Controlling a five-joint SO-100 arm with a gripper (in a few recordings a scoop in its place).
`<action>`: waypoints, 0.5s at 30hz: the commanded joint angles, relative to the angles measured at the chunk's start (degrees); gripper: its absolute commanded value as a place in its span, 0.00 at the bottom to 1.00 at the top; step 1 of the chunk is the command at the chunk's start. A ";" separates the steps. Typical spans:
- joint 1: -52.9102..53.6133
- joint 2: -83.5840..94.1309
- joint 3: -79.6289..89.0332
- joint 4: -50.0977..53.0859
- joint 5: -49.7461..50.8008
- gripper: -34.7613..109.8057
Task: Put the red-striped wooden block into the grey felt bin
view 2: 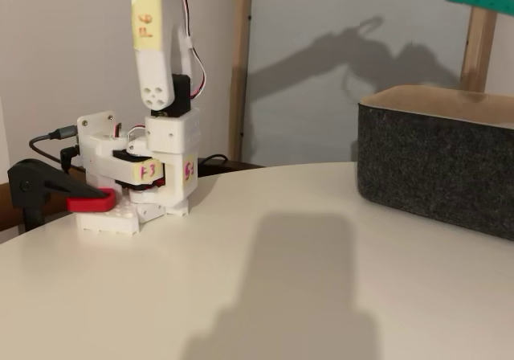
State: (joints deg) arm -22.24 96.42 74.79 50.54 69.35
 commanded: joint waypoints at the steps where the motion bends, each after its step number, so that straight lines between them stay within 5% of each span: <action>1: -4.83 2.72 -2.46 -1.58 -1.14 0.29; 15: -18.72 -9.84 -2.37 -3.43 -18.63 0.30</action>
State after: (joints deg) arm -39.55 87.71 74.71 48.25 52.65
